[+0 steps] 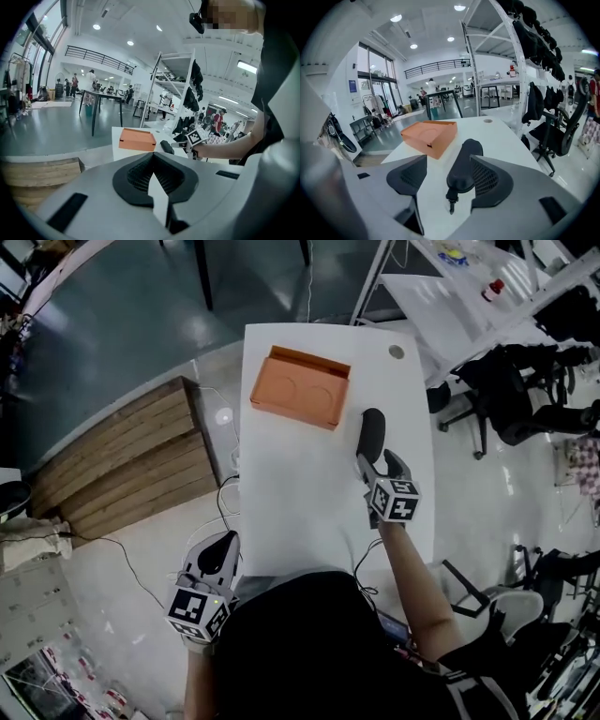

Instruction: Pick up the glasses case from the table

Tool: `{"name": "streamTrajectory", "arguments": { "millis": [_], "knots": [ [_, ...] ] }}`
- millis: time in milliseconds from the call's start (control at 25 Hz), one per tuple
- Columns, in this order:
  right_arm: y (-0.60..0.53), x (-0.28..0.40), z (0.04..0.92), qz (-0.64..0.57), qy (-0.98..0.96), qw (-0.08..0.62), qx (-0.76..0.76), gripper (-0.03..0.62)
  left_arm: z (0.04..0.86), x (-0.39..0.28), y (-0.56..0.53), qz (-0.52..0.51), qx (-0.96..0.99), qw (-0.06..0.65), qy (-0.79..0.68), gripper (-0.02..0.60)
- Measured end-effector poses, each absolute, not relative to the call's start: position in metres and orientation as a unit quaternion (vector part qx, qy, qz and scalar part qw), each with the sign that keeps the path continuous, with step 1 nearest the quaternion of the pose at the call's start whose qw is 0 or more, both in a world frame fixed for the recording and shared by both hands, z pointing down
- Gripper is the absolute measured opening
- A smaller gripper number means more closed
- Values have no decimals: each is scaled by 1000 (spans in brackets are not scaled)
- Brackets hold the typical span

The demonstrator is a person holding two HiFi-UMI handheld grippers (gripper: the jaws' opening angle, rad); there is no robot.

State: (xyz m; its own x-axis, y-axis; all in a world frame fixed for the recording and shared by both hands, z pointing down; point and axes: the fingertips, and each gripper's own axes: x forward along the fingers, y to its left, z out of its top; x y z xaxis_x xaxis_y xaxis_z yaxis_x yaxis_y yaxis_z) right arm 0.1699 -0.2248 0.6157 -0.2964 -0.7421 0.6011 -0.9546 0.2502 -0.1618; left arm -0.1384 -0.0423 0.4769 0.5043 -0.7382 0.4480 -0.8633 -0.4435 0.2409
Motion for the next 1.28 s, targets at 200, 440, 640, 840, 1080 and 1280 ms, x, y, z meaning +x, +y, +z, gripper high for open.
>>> {"name": "streamTrajectory", "arguments": {
  "millis": [200, 440, 640, 840, 1080, 1280],
  "knots": [
    [-255, 191, 657, 281, -736, 227, 572, 358, 487, -138, -38, 146, 819, 240, -501, 18],
    [-278, 199, 693, 312, -719, 236, 575, 391, 495, -138, -29, 147, 794, 267, -526, 18],
    [-286, 183, 712, 338, -722, 240, 553, 413, 500, -141, -24, 142, 777, 277, -547, 18],
    [-293, 173, 720, 349, -722, 240, 547, 417, 503, -143, -17, 140, 765, 284, -561, 18],
    [-293, 175, 727, 305, -704, 305, 565, 422, 505, -144, -10, 141, 763, 281, -564, 18],
    [-290, 183, 725, 289, -704, 317, 566, 334, 501, -149, -8, 138, 759, 284, -570, 18]
  ]
}}
